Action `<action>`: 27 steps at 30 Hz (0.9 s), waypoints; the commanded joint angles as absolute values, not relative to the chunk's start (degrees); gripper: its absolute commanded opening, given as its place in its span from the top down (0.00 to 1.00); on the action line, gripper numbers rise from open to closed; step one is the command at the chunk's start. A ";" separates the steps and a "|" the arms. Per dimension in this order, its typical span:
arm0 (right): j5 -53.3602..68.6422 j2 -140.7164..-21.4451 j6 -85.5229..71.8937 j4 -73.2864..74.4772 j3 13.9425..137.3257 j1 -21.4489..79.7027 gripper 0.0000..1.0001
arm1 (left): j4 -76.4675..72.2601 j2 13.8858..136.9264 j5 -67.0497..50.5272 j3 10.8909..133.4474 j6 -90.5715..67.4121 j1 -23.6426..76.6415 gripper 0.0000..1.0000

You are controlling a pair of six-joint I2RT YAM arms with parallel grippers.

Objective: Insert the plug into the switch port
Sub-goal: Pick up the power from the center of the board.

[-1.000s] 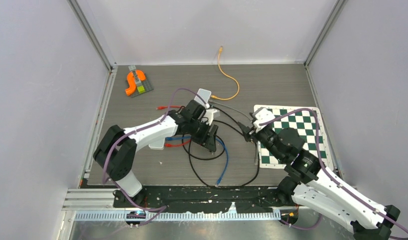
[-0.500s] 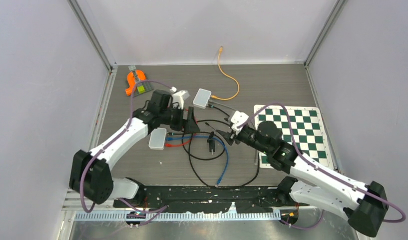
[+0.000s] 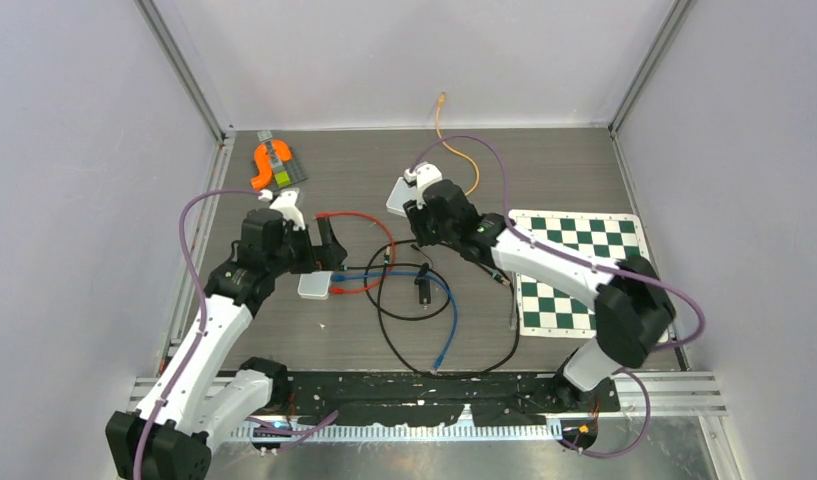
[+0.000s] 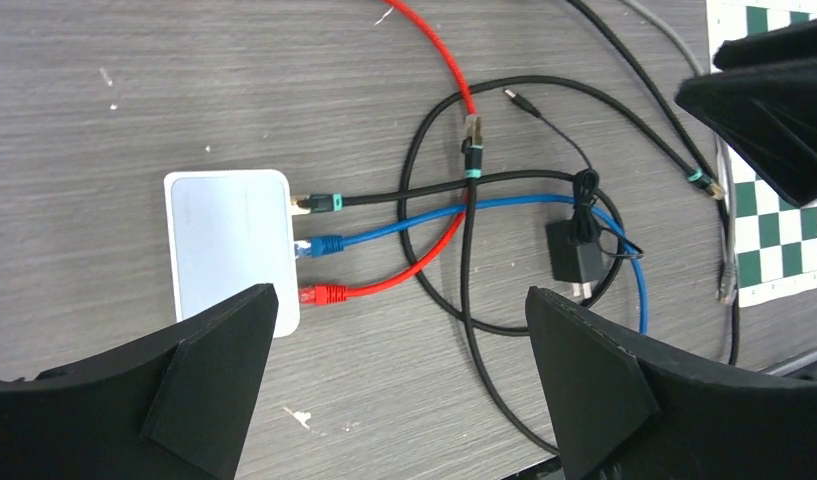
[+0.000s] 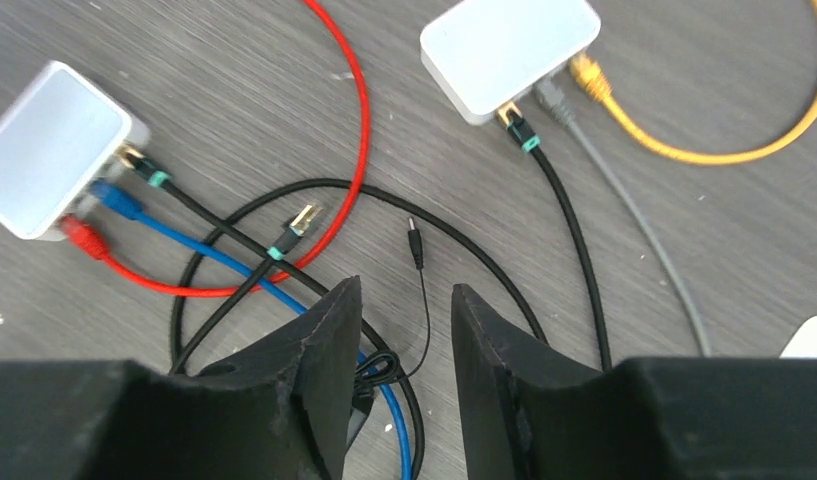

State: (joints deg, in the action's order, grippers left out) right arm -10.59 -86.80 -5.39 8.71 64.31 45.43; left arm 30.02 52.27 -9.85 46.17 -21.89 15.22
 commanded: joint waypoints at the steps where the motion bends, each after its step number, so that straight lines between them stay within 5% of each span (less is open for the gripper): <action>1: -8.85 -93.77 -9.54 16.99 71.85 43.82 0.57 | 30.64 48.92 -5.79 42.73 -23.02 14.70 0.01; 6: -2.04 -102.03 -5.75 21.04 77.26 41.24 0.60 | 31.44 48.14 6.98 38.89 -34.33 13.82 0.01; 27: 5.82 -116.76 0.88 24.18 85.93 37.84 0.61 | 43.41 59.67 13.02 42.21 -57.14 10.81 0.20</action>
State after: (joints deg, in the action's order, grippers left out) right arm 4.03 -115.87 -1.13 24.53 83.48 37.76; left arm 41.71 57.84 10.24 39.53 -52.93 11.11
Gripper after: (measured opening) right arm 0.394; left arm 0.805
